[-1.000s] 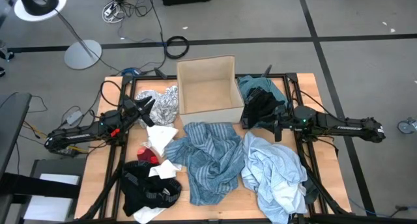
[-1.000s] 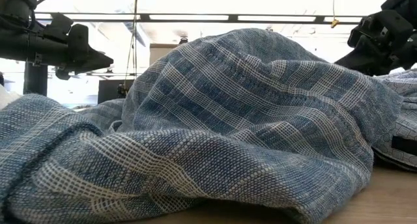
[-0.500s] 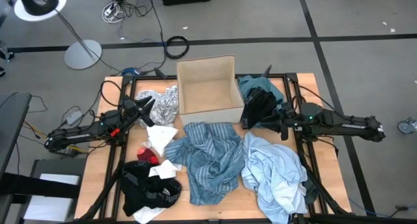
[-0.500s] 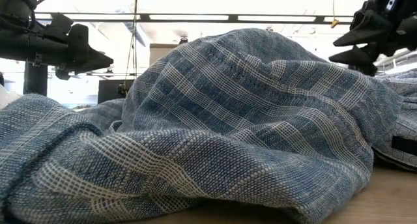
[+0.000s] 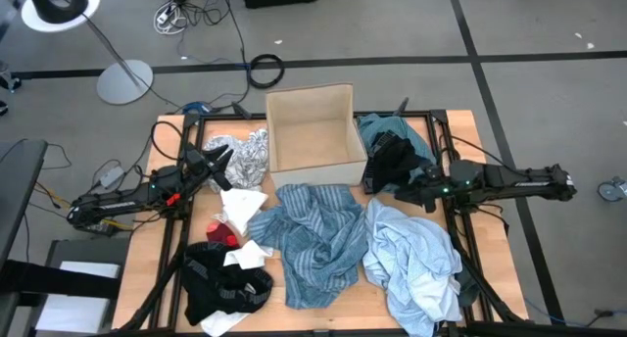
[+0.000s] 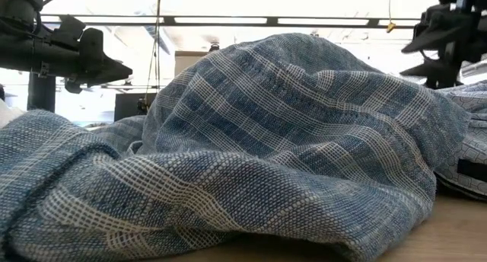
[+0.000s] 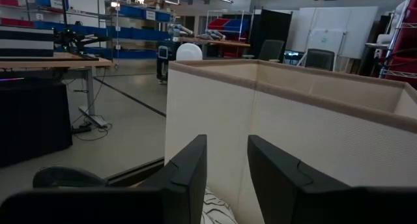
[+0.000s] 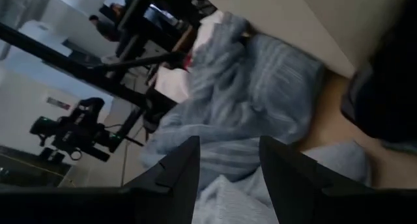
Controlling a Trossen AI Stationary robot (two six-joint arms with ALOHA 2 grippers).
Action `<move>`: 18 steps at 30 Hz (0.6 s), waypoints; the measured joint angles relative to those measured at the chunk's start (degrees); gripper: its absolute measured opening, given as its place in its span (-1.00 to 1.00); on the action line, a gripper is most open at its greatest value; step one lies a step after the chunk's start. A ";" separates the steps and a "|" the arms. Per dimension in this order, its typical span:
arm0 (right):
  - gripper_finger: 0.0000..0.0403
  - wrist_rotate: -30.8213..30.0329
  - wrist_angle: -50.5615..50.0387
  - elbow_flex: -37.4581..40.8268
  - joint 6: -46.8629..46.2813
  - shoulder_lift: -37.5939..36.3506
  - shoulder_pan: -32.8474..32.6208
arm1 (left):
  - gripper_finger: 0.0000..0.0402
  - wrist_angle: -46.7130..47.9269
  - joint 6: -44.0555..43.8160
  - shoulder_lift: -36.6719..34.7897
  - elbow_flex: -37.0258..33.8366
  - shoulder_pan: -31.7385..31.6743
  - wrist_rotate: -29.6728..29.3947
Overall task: Sort clothes
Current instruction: Put the black boxer into the laundry bin
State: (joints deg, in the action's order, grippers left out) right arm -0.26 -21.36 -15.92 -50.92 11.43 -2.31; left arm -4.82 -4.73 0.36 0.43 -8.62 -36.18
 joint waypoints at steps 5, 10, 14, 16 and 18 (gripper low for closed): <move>-0.20 -3.55 -2.95 -7.15 4.09 4.21 -1.87 | -0.42 0.01 -0.01 0.02 0.00 -0.01 0.00; -0.20 -7.60 -14.01 -18.06 8.48 13.22 -2.51 | -0.42 0.02 0.00 0.02 0.00 -0.02 0.00; -0.20 -10.53 -25.22 -28.66 12.77 22.22 -2.11 | -0.42 0.01 -0.01 0.02 0.00 -0.01 0.00; -0.20 -12.12 -30.31 -34.46 16.23 26.51 -1.49 | -0.42 0.00 -0.01 0.02 0.00 0.00 0.00; -0.20 -13.73 -34.71 -40.21 20.47 30.44 -0.46 | -0.42 0.00 0.00 0.02 0.00 -0.02 0.00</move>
State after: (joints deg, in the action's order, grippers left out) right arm -13.99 -56.07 -56.13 -30.45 41.87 -2.76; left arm -4.82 -4.73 0.38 0.43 -8.64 -36.18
